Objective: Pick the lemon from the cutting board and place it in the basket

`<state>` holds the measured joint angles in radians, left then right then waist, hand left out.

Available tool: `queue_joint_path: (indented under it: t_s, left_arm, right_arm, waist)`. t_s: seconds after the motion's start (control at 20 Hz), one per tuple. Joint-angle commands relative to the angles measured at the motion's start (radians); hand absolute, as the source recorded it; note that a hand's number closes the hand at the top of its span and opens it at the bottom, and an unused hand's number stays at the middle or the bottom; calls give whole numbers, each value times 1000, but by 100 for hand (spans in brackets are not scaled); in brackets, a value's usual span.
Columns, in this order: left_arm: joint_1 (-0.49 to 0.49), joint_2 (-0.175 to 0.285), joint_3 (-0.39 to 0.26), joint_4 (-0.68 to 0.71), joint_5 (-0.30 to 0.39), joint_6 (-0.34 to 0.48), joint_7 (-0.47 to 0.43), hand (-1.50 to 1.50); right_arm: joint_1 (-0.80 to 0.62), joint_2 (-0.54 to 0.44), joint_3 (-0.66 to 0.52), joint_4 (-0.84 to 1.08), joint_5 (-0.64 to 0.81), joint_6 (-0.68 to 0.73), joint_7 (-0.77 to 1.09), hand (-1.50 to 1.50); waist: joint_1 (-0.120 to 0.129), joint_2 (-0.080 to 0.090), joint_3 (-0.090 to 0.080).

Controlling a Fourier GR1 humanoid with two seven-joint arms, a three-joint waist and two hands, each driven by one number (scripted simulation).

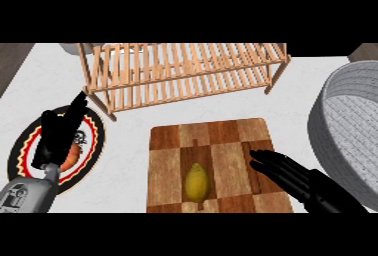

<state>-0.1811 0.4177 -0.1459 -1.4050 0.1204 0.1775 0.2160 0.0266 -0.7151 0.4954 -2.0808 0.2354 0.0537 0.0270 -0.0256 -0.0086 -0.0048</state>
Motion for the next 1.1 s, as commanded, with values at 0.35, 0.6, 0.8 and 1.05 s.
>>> queue_joint_path:
  t_s: [0.35,0.6,0.8,1.05]
  left_arm:
    - [-94,-91,29,50,-80,-3,44,0]
    - [-63,-98,48,43,-99,-33,8,0]
    - [-89,-107,95,121,-105,-81,-26,0]
    - [-85,-102,123,116,-110,-118,-34,0]
  right_arm:
    - [30,81,-71,-191,-7,156,274,-150]
    - [21,205,-28,-167,126,111,317,-150]
    - [79,210,-96,-94,154,138,164,-150]
    - [99,321,18,-6,269,95,135,-150]
  waist:
    - [19,8,5]
    - [23,8,5]
    - [20,9,5]
    - [22,9,5]
